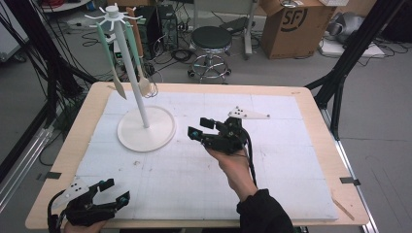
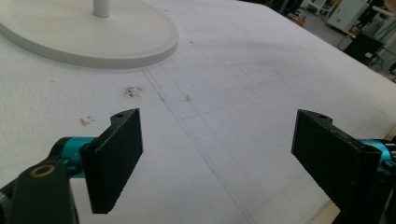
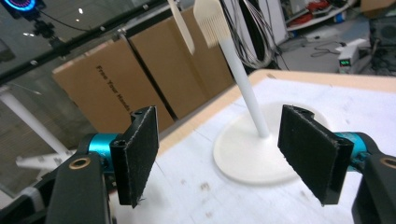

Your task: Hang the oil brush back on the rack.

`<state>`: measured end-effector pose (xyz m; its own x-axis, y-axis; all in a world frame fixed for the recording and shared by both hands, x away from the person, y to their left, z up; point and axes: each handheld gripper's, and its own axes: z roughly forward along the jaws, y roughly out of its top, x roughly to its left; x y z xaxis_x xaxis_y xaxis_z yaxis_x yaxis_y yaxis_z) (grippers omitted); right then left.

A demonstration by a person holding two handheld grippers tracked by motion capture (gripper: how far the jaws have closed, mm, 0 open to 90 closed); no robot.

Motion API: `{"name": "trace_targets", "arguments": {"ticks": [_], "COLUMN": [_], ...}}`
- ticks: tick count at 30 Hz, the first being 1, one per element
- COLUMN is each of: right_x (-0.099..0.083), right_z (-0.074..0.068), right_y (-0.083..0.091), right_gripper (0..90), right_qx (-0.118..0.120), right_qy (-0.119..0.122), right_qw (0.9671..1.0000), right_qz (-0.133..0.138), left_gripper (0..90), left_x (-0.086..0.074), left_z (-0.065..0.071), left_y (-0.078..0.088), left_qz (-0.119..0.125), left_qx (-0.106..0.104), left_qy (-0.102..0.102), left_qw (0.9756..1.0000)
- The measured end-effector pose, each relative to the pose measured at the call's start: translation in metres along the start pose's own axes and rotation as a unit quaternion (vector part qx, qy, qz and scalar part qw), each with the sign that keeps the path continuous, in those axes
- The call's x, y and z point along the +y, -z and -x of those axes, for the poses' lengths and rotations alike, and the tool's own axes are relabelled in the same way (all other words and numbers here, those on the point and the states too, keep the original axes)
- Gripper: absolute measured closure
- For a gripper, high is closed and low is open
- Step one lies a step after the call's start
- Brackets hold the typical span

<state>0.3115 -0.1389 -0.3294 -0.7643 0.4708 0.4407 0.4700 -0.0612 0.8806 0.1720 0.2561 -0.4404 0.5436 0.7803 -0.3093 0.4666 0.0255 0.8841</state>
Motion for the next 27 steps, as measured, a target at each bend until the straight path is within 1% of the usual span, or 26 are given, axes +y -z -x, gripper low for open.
{"name": "trace_targets", "arguments": {"ticks": [5, 6, 8, 10, 14, 17, 20, 22, 23, 24, 27], "right_x": [-0.018, -0.022, -0.030, -0.038, -0.052, -0.062, -0.070, -0.075, -0.078, -0.080, -0.087], "right_z": [0.005, 0.005, 0.004, 0.006, 0.008, 0.009, 0.011, 0.012, 0.012, 0.013, 0.015], "right_y": [0.009, 0.011, 0.014, 0.017, 0.025, 0.032, 0.038, 0.042, 0.045, 0.047, 0.054], "right_gripper": [27.8, 27.0, 27.3, 27.3, 26.8, 25.8, 25.9, 25.1, 25.0, 25.0, 24.4], "right_qx": [-0.004, -0.009, -0.009, -0.011, -0.023, -0.034, -0.052, -0.058, -0.061, -0.057, -0.060], "right_qy": [-0.006, -0.005, -0.002, -0.004, -0.004, 0.008, 0.029, 0.029, 0.028, 0.025, 0.015], "right_qw": [0.9999, 0.9999, 0.9998, 0.9996, 0.9991, 0.9984, 0.9963, 0.9958, 0.9956, 0.9959, 0.9961], "right_qz": [-0.007, -0.013, -0.016, -0.026, -0.034, -0.045, -0.062, -0.065, -0.066, -0.065, -0.063], "left_gripper": [17.0, 17.0, 17.0, 17.0, 17.0, 17.0, 17.0, 17.0, 16.9, 16.9, 16.8], "left_x": [0.001, 0.001, 0.002, 0.002, 0.002, 0.002, 0.002, 0.002, 0.002, 0.002, 0.002], "left_z": [0.001, 0.001, 0.001, 0.001, 0.003, 0.003, 0.003, 0.003, 0.003, 0.003, 0.003], "left_y": [-0.004, -0.005, -0.006, -0.006, -0.007, -0.008, -0.007, -0.007, -0.007, -0.007, -0.007], "left_qz": [-0.002, -0.002, -0.003, -0.001, -0.002, -0.001, -0.001, -0.003, -0.002, -0.002, -0.001], "left_qx": [-0.005, -0.006, -0.008, -0.009, -0.012, -0.013, -0.014, -0.014, -0.015, -0.014, -0.015], "left_qy": [-0.002, -0.001, -0.004, -0.004, -0.005, -0.007, -0.008, -0.010, -0.007, -0.006, -0.008], "left_qw": [1.0000, 1.0000, 1.0000, 1.0000, 0.9999, 0.9999, 0.9999, 0.9999, 0.9999, 0.9999, 0.9999]}}
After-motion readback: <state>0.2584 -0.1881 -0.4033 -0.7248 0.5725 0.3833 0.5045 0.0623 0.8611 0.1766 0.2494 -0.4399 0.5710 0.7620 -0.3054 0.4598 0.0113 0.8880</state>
